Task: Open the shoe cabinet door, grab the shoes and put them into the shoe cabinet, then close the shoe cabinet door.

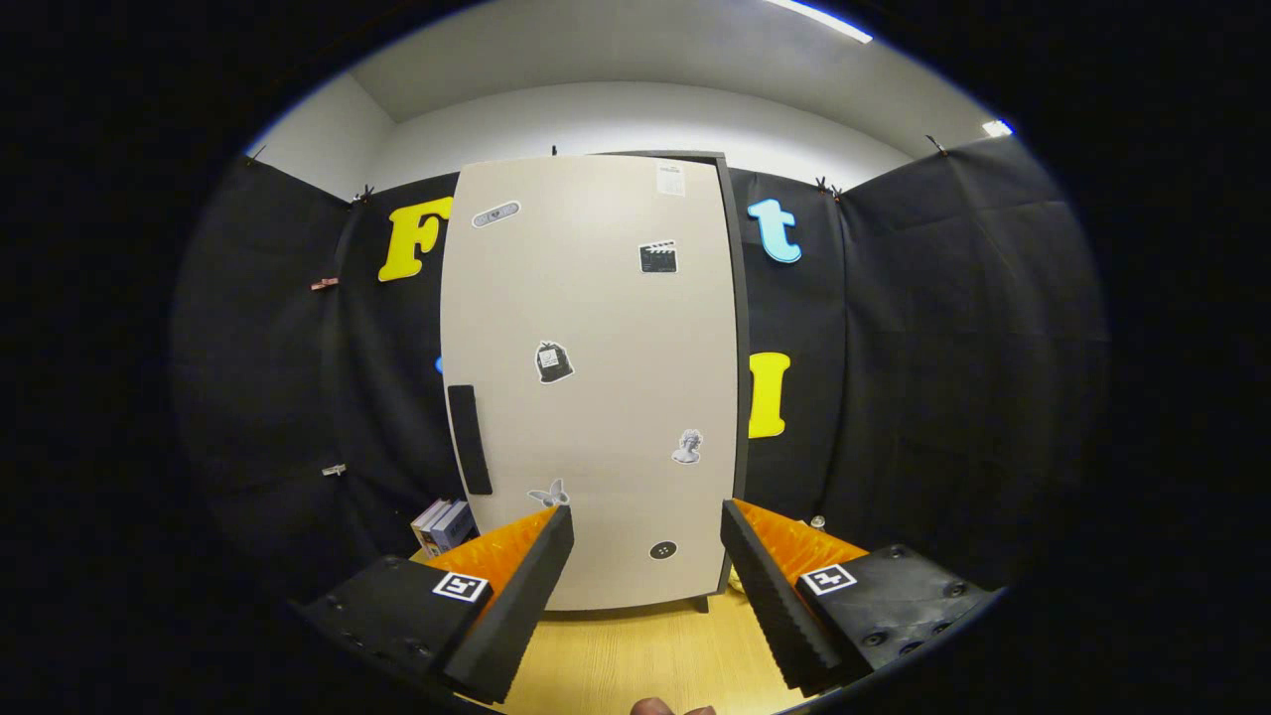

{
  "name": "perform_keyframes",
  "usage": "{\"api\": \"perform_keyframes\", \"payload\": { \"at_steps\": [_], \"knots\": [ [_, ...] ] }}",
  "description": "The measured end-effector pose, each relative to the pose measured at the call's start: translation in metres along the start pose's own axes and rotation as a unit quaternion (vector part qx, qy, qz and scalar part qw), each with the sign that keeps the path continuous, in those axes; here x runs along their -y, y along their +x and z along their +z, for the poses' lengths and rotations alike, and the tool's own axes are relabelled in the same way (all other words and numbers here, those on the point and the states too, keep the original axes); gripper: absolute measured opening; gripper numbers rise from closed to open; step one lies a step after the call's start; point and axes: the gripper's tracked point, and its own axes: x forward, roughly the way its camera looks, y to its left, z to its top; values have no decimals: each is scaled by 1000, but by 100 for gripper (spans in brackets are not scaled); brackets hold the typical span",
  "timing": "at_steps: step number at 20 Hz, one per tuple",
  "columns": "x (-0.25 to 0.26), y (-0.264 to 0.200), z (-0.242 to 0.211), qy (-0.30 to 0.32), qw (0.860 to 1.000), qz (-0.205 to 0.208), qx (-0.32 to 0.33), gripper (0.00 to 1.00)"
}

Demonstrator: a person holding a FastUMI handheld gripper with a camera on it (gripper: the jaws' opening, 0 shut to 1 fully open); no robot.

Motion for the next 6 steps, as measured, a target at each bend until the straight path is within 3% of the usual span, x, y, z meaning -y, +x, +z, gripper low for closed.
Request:
{"api": "perform_keyframes", "payload": {
  "at_steps": [6],
  "knots": [
    [1,2,-4,1,1000,-3,-5,98]
  ]
}}
